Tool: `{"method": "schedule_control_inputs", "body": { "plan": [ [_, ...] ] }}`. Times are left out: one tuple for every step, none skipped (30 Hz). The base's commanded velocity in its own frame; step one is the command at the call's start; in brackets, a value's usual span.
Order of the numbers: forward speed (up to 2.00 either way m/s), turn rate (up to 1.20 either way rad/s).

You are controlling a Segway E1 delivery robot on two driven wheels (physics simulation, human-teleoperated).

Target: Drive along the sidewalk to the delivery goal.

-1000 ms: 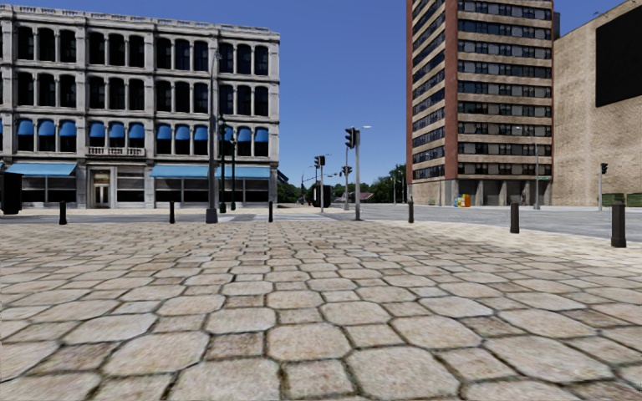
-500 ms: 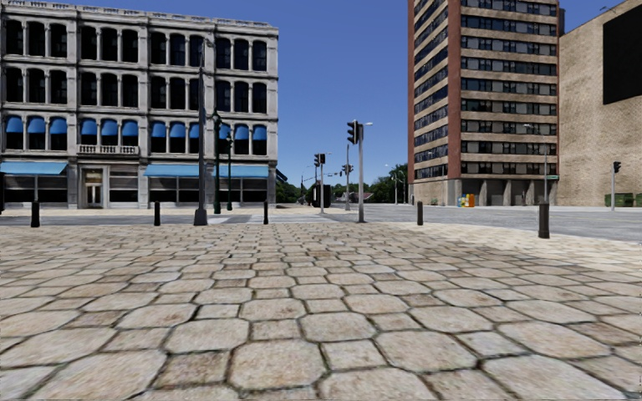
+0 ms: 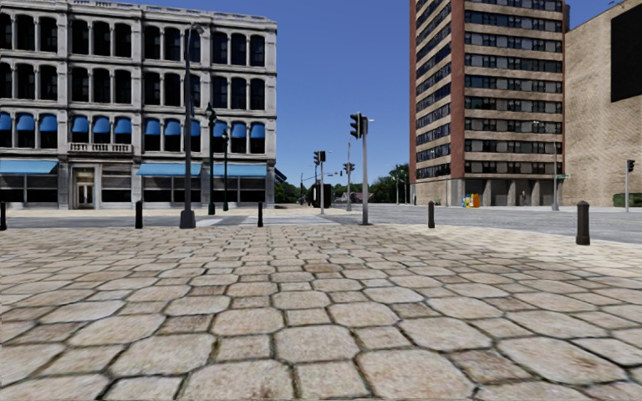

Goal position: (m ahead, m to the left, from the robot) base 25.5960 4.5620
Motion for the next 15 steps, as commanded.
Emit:
{"method": "schedule_control_inputs", "body": {
  "plan": [
    [2.00, 0.00],
    [2.00, 0.00],
    [2.00, 0.00],
    [2.00, 0.00],
    [2.00, 0.00],
    [2.00, 0.00],
    [2.00, 0.00],
    [2.00, 0.00],
    [2.00, 0.00],
    [2.00, 0.00],
    [2.00, 0.00],
    [2.00, 0.00],
    [2.00, 0.00],
    [2.00, 0.00],
    [2.00, 0.00]
  ]
}}
